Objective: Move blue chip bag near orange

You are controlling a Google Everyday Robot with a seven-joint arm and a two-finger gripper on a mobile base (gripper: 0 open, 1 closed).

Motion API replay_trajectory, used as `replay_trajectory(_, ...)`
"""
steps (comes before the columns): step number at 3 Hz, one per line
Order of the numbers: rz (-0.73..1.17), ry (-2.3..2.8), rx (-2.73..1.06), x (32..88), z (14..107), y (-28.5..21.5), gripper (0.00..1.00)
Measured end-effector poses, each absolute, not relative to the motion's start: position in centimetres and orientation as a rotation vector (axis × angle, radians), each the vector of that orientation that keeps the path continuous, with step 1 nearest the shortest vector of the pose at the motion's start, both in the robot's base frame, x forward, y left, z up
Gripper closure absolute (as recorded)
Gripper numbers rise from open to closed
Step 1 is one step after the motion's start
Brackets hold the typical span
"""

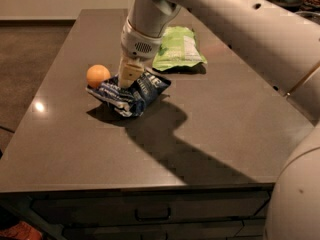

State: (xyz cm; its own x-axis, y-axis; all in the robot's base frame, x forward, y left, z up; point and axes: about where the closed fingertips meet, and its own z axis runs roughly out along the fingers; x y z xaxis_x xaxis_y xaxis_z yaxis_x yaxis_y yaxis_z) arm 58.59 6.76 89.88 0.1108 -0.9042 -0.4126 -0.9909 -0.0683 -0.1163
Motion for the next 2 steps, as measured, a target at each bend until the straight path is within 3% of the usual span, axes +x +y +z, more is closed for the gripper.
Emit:
replay_trajectory(1,0.329,1.847,-2.034,58.58,89.79,6.89,0.05)
replay_trajectory(2,0.330,1.846,-2.035,58.58,89.71,6.98,0.00)
